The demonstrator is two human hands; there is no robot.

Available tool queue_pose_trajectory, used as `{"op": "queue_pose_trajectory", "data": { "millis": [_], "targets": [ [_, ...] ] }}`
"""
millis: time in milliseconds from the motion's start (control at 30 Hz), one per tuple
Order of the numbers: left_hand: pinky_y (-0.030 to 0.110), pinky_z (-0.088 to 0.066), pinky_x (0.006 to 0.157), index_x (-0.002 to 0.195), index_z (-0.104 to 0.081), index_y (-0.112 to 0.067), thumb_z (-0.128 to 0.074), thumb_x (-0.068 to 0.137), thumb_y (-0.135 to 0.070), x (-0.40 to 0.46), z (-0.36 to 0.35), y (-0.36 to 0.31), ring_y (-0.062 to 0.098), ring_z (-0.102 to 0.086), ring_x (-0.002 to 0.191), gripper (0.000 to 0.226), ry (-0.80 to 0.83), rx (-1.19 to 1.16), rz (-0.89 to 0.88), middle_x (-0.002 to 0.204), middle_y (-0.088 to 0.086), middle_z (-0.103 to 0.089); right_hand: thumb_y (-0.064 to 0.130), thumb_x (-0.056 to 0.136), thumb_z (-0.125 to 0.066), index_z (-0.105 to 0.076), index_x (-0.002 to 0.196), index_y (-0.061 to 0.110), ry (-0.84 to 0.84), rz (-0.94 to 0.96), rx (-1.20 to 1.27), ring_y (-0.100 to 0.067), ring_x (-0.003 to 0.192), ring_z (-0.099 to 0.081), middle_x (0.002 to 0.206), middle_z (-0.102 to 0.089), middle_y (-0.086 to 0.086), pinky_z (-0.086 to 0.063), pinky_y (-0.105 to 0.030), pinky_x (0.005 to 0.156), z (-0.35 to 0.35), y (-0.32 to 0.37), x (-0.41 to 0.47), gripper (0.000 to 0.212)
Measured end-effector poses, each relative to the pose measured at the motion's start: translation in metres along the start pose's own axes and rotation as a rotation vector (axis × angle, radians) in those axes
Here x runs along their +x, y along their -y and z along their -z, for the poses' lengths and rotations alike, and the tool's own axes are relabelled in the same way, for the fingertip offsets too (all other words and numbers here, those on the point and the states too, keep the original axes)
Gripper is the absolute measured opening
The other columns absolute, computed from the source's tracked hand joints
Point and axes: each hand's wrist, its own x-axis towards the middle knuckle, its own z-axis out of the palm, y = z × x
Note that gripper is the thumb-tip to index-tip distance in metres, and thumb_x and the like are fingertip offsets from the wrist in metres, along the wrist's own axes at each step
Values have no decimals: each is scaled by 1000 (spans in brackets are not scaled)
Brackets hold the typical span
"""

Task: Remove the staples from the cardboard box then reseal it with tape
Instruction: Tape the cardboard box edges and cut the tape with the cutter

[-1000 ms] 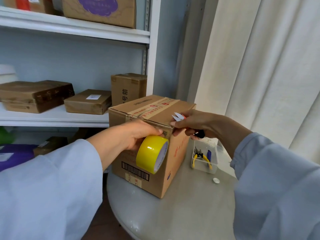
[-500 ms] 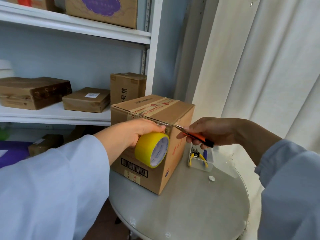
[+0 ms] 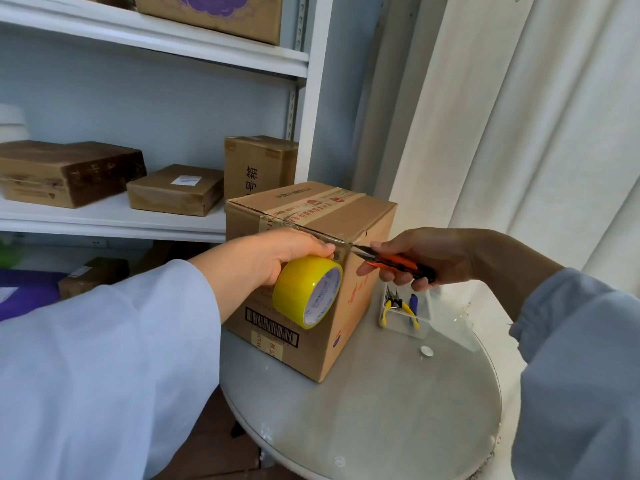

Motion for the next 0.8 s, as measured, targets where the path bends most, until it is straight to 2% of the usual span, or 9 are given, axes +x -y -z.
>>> {"op": "queue_pose_trajectory", "data": {
  "millis": [233, 400, 567, 667, 800],
  "targets": [
    [36, -52, 69, 94, -64, -11, -66, 87, -14, 2, -1, 5, 24, -62, 72, 8, 20, -50, -16, 84, 11, -65, 38, 100, -40, -64, 109, 8, -22, 45, 42, -5, 49, -39, 69, -48, 1, -31, -13, 37, -10, 6, 10, 40],
    [35, -52, 69, 87, -63, -11, -66, 87, -13, 2, 1, 4, 23, -62, 70, 4, 25, -52, -27, 80, 11, -65, 36, 101, -40, -65, 102, 7, -45, 39, 101, -5, 45, -38, 64, -49, 1, -29, -13, 34, -14, 11, 15, 38],
    [33, -51, 66, 79, -62, -12, -66, 87, -15, 1, 1, 3, 22, -60, 68, 10, 30, -43, -28, 77, 9, -63, 31, 101, -42, -63, 99, 7, -94, 39, 73, -5, 43, -37, 61, -49, 1, -26, -13, 34, -16, 12, 15, 32],
    [34, -51, 69, 78, -63, -12, -66, 87, -16, 0, -1, 2, 22, -60, 69, 10, 32, -22, -41, 78, 9, -63, 27, 100, -44, -63, 97, 7, -131, 33, -9, -5, 43, -36, 61, -48, 1, -24, -14, 35, -13, 17, 10, 27],
    [39, -52, 74, 81, -64, -14, -69, 85, -15, 0, -2, 3, 25, -61, 72, 6, 32, -21, -41, 81, 11, -65, 31, 100, -44, -64, 100, 6, -188, 0, -5, -5, 41, -35, 60, -47, 1, -24, -13, 33, -4, 18, -1, 32]
  ]
}}
